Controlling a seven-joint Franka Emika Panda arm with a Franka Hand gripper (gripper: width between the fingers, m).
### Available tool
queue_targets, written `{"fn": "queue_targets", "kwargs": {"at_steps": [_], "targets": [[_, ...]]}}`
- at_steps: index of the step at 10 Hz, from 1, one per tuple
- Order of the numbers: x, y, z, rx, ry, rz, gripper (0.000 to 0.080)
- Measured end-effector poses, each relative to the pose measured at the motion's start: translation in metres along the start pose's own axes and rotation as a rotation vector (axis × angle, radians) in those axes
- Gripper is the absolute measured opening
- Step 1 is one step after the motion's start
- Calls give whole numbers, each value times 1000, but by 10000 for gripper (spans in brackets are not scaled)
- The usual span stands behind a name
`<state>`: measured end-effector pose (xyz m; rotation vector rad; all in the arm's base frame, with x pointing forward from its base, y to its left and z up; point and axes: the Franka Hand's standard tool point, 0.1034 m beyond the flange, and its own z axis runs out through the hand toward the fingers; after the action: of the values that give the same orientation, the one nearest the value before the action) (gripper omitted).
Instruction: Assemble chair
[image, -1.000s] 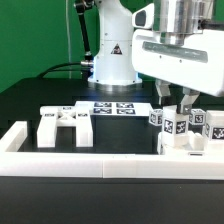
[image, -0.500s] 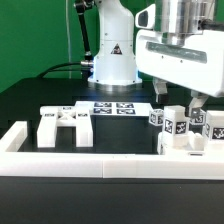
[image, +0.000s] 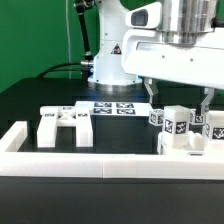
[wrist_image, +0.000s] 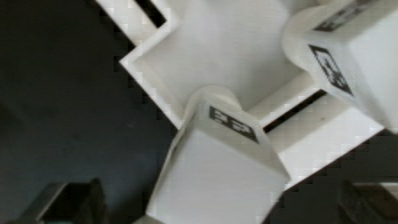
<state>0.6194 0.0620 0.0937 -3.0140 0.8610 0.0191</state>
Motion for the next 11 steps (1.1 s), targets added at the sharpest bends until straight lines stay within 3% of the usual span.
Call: {"fn": "queue_targets", "kwargs": {"at_steps": [10,11], "targets": [[2,3,1,-30,11,-800,649],[2,3,1,-30,11,-798,525]]}}
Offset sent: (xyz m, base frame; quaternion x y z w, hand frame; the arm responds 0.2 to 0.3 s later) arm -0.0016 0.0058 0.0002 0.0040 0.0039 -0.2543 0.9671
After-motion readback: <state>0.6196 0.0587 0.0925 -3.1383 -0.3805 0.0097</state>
